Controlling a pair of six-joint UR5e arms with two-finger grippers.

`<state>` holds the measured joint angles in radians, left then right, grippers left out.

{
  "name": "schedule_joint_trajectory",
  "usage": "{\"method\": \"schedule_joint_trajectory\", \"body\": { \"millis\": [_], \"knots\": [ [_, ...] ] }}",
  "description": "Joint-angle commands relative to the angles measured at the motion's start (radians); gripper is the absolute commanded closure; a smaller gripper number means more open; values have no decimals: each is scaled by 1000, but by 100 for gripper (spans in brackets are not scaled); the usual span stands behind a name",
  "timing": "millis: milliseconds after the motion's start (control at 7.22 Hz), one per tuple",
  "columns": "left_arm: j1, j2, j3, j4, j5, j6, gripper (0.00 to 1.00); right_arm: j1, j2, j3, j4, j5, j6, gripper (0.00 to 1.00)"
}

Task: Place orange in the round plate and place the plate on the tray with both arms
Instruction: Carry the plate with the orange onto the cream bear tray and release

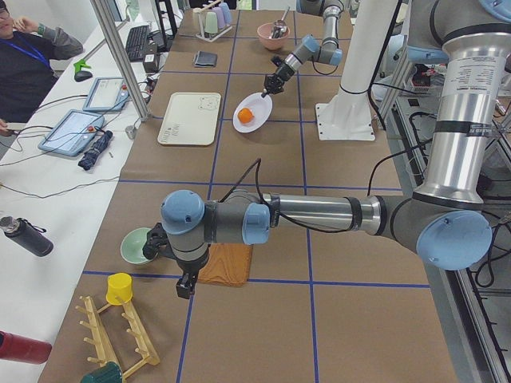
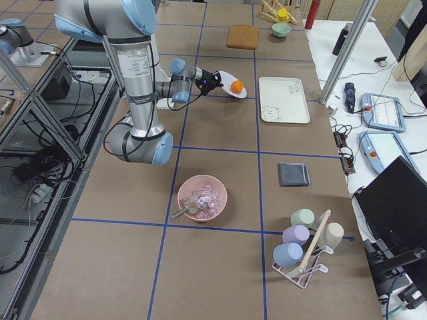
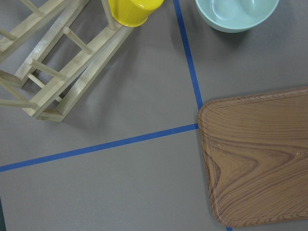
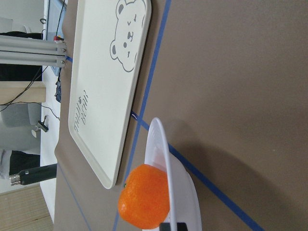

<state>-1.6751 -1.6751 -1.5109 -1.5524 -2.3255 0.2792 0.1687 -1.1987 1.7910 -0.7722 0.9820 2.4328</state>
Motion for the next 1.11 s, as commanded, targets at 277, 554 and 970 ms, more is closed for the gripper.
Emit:
{"method": "schedule_joint_trajectory", "body": {
  "millis": [277, 554, 970],
  "knots": [
    [0, 0, 3, 0, 0, 0, 2, 37, 7, 5, 54, -31, 0, 100],
    [0, 2, 3, 0, 0, 0, 2, 133, 40, -10, 45, -29, 6, 100],
    [-2, 3, 3, 0, 0, 0, 2, 244, 279, -277, -96, -26, 56, 100]
  ]
}}
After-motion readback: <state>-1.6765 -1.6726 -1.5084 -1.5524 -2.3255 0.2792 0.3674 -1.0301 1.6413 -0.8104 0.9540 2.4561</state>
